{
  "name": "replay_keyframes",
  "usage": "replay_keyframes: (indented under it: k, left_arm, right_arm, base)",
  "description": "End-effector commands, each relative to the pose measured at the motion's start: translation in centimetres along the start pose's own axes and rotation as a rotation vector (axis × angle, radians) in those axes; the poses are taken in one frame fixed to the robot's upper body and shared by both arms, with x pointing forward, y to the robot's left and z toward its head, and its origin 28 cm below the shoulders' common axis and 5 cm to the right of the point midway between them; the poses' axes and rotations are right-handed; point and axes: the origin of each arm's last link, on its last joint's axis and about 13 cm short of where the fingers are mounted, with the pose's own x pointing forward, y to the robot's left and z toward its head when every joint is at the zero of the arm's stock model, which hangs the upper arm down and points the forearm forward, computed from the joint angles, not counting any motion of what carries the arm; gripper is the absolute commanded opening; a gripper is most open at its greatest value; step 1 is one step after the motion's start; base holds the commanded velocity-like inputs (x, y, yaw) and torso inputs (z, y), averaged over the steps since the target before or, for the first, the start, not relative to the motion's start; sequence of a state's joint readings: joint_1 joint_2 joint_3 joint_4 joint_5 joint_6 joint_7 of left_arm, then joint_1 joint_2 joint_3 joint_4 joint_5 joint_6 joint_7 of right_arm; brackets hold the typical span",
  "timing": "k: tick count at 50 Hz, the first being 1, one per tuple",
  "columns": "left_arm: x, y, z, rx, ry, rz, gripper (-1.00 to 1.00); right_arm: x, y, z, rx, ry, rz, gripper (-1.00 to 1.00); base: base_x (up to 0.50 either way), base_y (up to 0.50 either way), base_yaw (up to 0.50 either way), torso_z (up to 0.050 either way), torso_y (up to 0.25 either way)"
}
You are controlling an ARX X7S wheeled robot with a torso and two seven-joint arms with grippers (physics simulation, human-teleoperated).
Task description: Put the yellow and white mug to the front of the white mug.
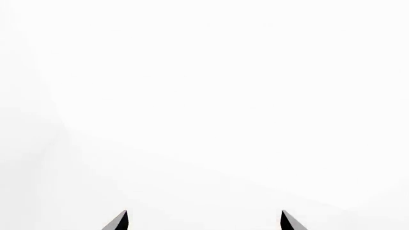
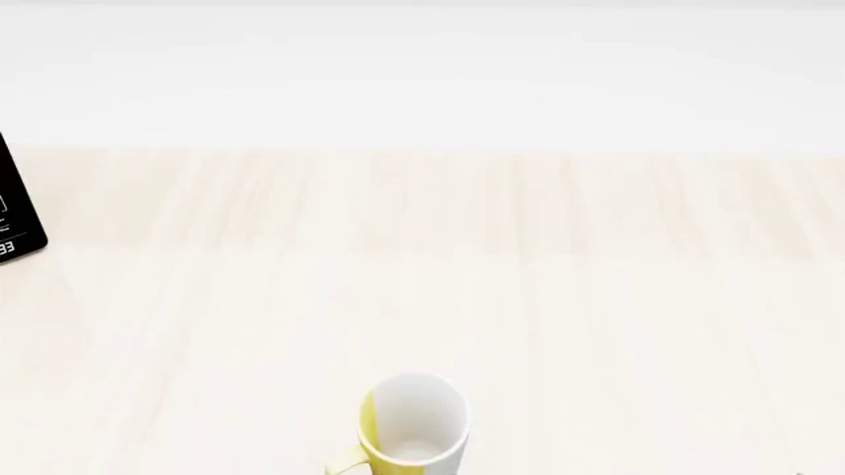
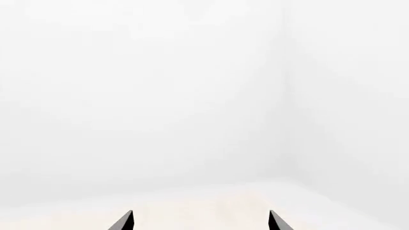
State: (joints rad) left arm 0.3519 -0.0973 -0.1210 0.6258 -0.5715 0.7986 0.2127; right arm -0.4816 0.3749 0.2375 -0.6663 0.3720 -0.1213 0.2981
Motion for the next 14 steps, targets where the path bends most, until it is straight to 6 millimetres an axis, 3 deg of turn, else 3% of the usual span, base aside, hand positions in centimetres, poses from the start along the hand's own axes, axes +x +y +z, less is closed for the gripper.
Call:
replay_keyframes:
  k: [1, 14]
  left_arm:
    - [0.20, 0.13, 0.13, 0.032, -0.005, 0.053, 1.00]
    - [0.59, 0.33, 0.36, 0.092, 0.017, 0.161, 1.00]
  right_arm:
    - [-1.75, -0.43, 2.29, -0.009, -0.088, 0.002, 1.00]
    - [-2.67, -0.54, 3.00, -0.019, -0.137, 0.018, 1.00]
  base:
    - [0.00, 0.00, 0.00, 0.000, 0.000]
    - [0.00, 0.00, 0.00, 0.000, 0.000]
